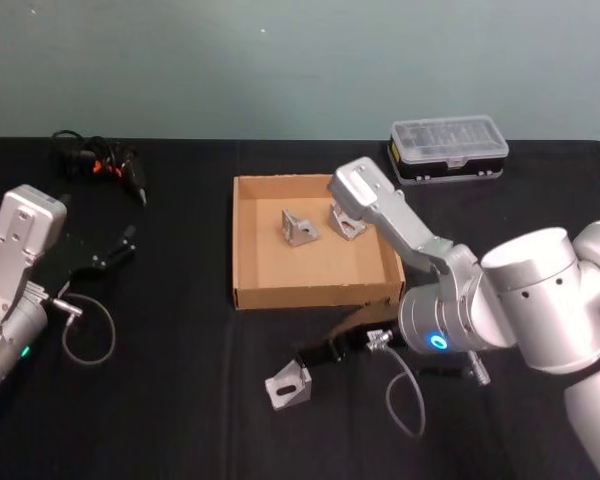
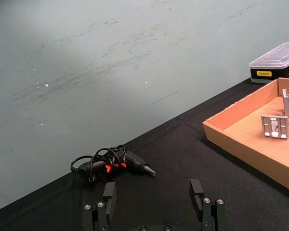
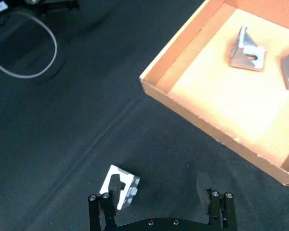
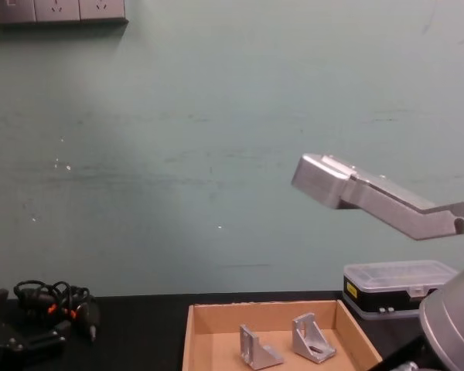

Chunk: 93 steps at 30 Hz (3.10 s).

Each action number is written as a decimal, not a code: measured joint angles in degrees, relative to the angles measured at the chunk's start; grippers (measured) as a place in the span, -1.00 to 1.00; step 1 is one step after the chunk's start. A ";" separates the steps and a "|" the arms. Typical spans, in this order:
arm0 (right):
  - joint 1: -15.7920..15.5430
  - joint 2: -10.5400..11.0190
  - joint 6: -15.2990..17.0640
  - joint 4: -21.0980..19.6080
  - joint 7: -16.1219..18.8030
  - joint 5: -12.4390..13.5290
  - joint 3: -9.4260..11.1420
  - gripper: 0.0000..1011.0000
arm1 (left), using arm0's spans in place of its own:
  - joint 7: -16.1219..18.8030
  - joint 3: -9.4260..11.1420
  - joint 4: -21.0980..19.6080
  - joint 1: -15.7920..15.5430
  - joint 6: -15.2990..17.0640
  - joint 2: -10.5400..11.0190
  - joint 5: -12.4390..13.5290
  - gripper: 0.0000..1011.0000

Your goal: Use one hand to pick up the angle iron from the table and place it into the box.

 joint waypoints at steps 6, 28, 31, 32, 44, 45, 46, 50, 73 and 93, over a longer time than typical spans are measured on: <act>-0.37 0.53 0.89 -1.60 0.76 -1.31 -1.73 0.98 | 0.00 0.00 0.00 0.00 0.00 0.00 0.00 0.98; 1.39 -2.03 2.70 1.63 1.87 -5.36 -4.89 0.98 | 0.00 0.00 0.00 0.00 0.00 0.00 0.00 0.98; 1.41 -2.41 2.67 1.93 2.01 -5.65 -4.96 0.98 | 0.00 0.00 0.00 0.00 0.00 0.00 0.00 0.98; 1.44 -2.65 2.65 2.18 2.06 -5.87 -5.00 0.98 | 0.00 0.00 0.00 0.00 0.00 0.00 0.00 0.98; 1.51 -3.12 2.69 2.92 2.35 -6.10 -4.93 0.97 | 0.00 0.00 0.00 0.00 0.00 0.00 0.00 0.98; 1.51 -3.10 2.69 2.89 2.33 -6.10 -4.93 0.93 | 0.00 0.00 0.00 0.00 0.00 0.00 0.00 0.98; 1.51 -3.09 2.69 2.86 2.33 -6.10 -4.93 0.91 | 0.00 0.00 0.00 0.00 0.00 0.00 0.00 0.98; 1.51 -3.07 2.67 2.81 2.33 -6.09 -4.93 0.72 | 0.00 0.00 -0.01 0.00 0.00 0.00 0.00 0.98; 1.51 -2.98 2.59 2.67 2.23 -6.02 -4.94 -0.63 | 0.00 0.00 0.00 0.00 0.00 0.00 0.00 0.98; 1.07 -2.37 1.93 -0.45 3.42 -6.21 -4.83 -0.89 | 0.00 0.00 0.00 0.00 0.00 0.00 0.00 0.98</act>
